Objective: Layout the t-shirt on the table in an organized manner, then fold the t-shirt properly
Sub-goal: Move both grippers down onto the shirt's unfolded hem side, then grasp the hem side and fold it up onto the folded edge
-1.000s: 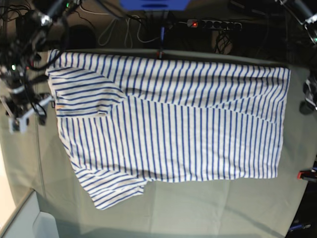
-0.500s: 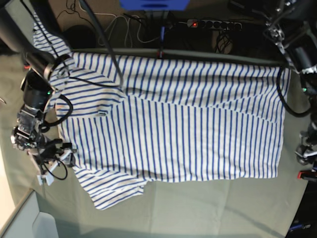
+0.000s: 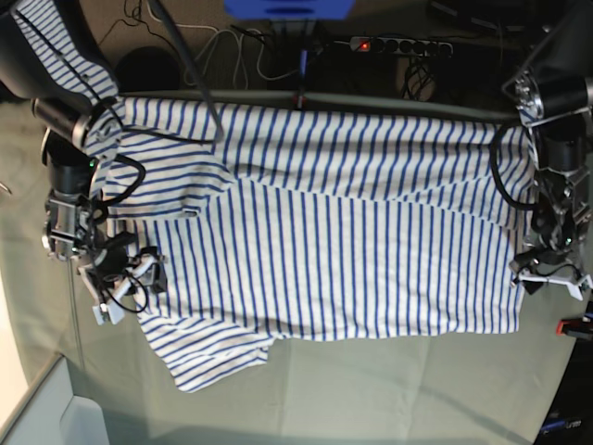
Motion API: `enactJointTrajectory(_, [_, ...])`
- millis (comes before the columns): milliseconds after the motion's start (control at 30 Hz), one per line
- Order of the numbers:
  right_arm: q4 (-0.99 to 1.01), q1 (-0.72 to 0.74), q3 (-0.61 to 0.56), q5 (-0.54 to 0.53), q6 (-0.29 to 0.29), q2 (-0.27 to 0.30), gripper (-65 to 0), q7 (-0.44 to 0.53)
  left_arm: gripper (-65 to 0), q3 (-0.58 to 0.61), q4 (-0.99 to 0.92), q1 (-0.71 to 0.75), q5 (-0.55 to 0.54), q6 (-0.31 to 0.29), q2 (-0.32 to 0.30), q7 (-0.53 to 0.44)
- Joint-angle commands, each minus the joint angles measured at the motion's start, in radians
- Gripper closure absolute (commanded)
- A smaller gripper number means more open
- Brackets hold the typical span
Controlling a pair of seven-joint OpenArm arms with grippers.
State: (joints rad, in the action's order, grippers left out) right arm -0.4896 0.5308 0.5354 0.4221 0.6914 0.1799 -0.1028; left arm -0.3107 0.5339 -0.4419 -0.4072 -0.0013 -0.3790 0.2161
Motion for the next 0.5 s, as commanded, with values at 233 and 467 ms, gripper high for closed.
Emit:
enactJointTrajectory(233, [-0.010, -0.002, -0.008, -0.009, 0.007, 0.005, -4.4, 0.016, -45.0, 0.207, -0.074, -0.081, 0.003, -0.006, -0.019, -0.108])
enactJointTrajectory(467, [-0.010, -0.016, -0.008, -0.009, 0.007, 0.005, 0.0, 0.015, -44.9, 0.213, -0.074, -0.090, 0.001, -0.006, -0.015, -0.109])
